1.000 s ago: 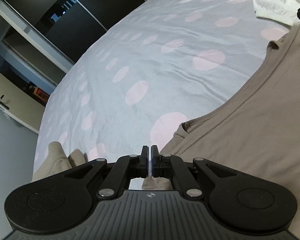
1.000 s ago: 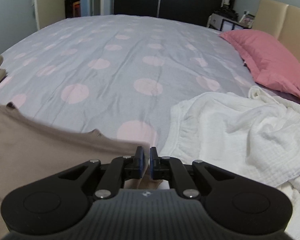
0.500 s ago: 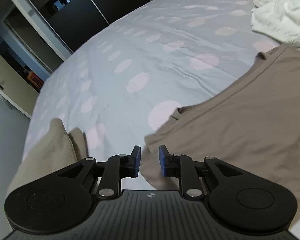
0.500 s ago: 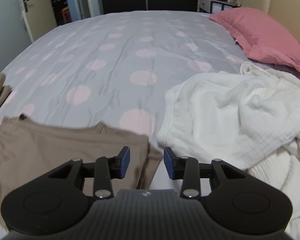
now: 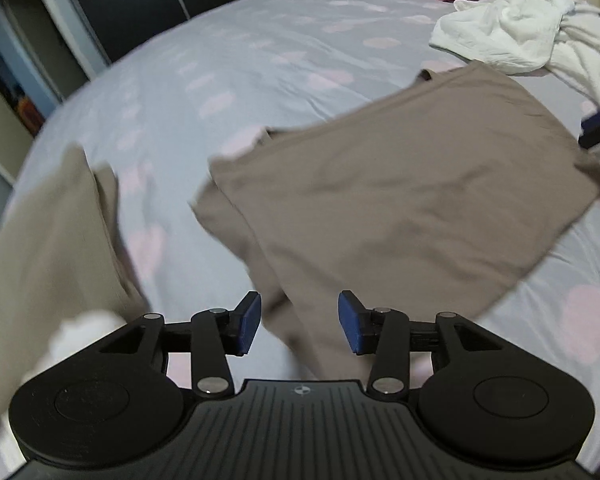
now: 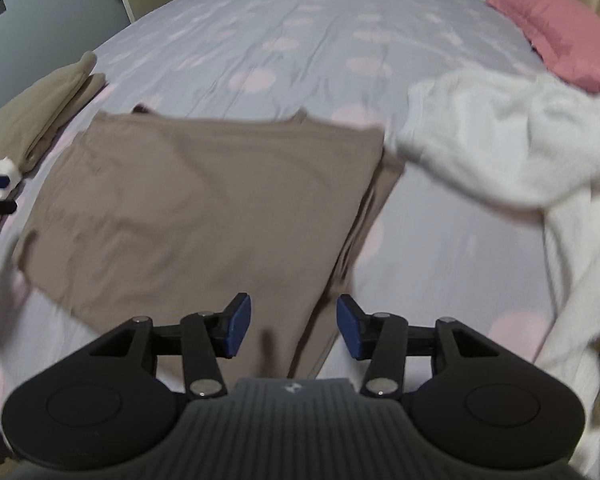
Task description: Fold clothes
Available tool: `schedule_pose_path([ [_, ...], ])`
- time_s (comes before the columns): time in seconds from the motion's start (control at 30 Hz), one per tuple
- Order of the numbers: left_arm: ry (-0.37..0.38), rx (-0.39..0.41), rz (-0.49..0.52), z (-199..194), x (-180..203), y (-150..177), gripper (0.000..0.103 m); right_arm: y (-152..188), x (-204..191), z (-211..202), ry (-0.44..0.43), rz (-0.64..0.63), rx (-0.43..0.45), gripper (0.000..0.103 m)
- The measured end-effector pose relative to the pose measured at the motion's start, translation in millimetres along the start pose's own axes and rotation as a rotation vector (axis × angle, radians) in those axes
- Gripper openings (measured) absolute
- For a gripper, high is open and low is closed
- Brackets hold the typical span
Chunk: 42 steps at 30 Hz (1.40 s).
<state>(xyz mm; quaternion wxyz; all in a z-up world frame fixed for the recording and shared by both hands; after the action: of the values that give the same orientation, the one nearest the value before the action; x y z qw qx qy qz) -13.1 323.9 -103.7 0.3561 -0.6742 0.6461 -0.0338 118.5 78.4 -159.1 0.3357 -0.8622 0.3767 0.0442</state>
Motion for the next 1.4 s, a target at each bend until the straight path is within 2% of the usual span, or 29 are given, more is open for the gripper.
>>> schedule_pose_path([
  [0.17, -0.004, -0.023, -0.1, -1, 5, 27, 0.039, 40, -5, -4, 0.018, 0.057, 0.031, 0.043],
  [0.23, 0.013, -0.05, -0.153, 4, 6, 35, 0.032, 53, -4, -3, 0.017, 0.116, 0.06, 0.041],
  [0.3, 0.034, -0.08, -0.19, 9, 8, 41, 0.021, 64, -3, 0, 0.026, 0.161, 0.081, 0.027],
  [0.4, 0.003, -0.117, -0.177, 16, 17, 50, 0.007, 72, -6, -2, 0.069, 0.171, 0.127, 0.015],
  [0.43, -0.012, -0.129, -0.173, 18, 18, 53, 0.006, 74, -7, -2, 0.08, 0.172, 0.133, 0.012],
  [0.6, -0.063, -0.145, -0.148, 15, 19, 56, 0.006, 79, -1, -9, 0.089, 0.194, 0.148, 0.009],
  [0.67, -0.095, -0.155, -0.161, 11, 17, 58, 0.006, 81, 3, -15, 0.127, 0.206, 0.146, 0.007],
  [0.7, -0.11, -0.154, -0.169, 9, 15, 60, 0.006, 82, 5, -17, 0.136, 0.215, 0.147, 0.008],
  [0.77, -0.083, -0.151, -0.262, 4, 6, 63, 0.008, 84, 10, -20, 0.121, 0.26, 0.157, 0.012],
  [0.83, -0.056, -0.147, -0.355, 0, -3, 67, 0.018, 86, 13, -23, 0.09, 0.304, 0.172, 0.017],
  [0.9, -0.036, -0.144, -0.444, -4, -10, 69, 0.035, 85, 11, -24, 0.073, 0.316, 0.185, 0.031],
  [0.97, -0.027, -0.14, -0.508, -6, -13, 71, 0.04, 84, 7, -26, 0.064, 0.315, 0.194, 0.033],
  [1.03, -0.035, -0.126, -0.509, -8, -11, 69, 0.04, 81, 2, -26, 0.064, 0.288, 0.196, 0.035],
  [1.17, -0.032, -0.091, -0.434, -13, 1, 62, 0.045, 79, -7, -22, 0.044, 0.25, 0.185, 0.042],
  [1.27, 0.0, -0.111, -0.479, -7, 4, 64, 0.047, 80, -5, -18, 0.032, 0.276, 0.176, 0.043],
  [1.4, 0.04, -0.179, -0.569, 10, 1, 73, 0.047, 82, 5, -15, 0.01, 0.341, 0.18, 0.043],
])
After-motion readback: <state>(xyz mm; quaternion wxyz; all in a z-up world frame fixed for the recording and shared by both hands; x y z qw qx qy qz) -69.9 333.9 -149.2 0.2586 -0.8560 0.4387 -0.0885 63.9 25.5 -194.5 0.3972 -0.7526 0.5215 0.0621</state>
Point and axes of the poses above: each gripper's, at about its wrist camera, not at the fingertips, and z roughly the way its jaws point, x to its right, y to its underside, the point moved 3 cm from there along z, roughly the way its jaws point, and after that the axes turned 14 degrees about -y, right-handed, at the moved point
